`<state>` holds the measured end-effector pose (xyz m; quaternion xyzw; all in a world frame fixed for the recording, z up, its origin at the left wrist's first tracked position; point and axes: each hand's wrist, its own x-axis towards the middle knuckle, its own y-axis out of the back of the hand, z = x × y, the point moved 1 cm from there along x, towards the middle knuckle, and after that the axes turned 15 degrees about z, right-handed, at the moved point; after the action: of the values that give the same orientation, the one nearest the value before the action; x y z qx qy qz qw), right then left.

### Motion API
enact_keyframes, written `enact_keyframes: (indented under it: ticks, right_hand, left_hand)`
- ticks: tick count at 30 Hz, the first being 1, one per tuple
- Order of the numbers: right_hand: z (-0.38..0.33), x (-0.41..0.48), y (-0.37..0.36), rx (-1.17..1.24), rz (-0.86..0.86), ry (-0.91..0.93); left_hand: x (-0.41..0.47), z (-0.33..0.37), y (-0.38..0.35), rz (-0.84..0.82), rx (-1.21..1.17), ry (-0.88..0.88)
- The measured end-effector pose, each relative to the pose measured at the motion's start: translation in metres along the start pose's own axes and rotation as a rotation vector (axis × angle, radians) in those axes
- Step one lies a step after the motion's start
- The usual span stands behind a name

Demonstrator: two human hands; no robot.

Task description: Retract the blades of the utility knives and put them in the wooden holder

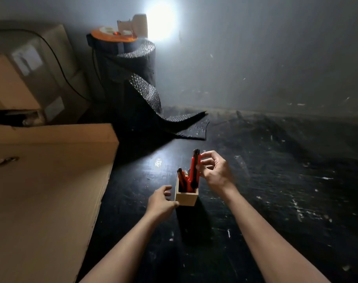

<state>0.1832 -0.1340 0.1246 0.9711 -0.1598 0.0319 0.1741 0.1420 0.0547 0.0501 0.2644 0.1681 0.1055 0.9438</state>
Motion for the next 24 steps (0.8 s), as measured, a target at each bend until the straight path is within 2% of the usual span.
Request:
enact_keyframes:
  ticks: [5, 9, 13, 17, 24]
  right_hand:
    - [0.03, 0.008, -0.017, -0.095, 0.01, 0.004]
    - [0.049, 0.013, -0.029, -0.129, -0.033, -0.013]
    - [0.068, 0.014, -0.044, -0.245, -0.099, -0.017]
    - [0.079, 0.009, -0.053, -0.343, -0.158, -0.017]
    - [0.078, 0.009, -0.048, -0.352, -0.081, -0.025]
  left_hand:
    - [0.016, 0.004, -0.028, -0.059, 0.127, -0.063]
    - [0.024, 0.002, -0.042, -0.017, 0.045, -0.092]
    - [0.03, -0.009, -0.052, 0.046, -0.008, -0.06]
    - [0.03, -0.014, -0.054, 0.039, -0.108, -0.017]
    - [0.029, -0.011, -0.055, 0.081, -0.162, -0.01]
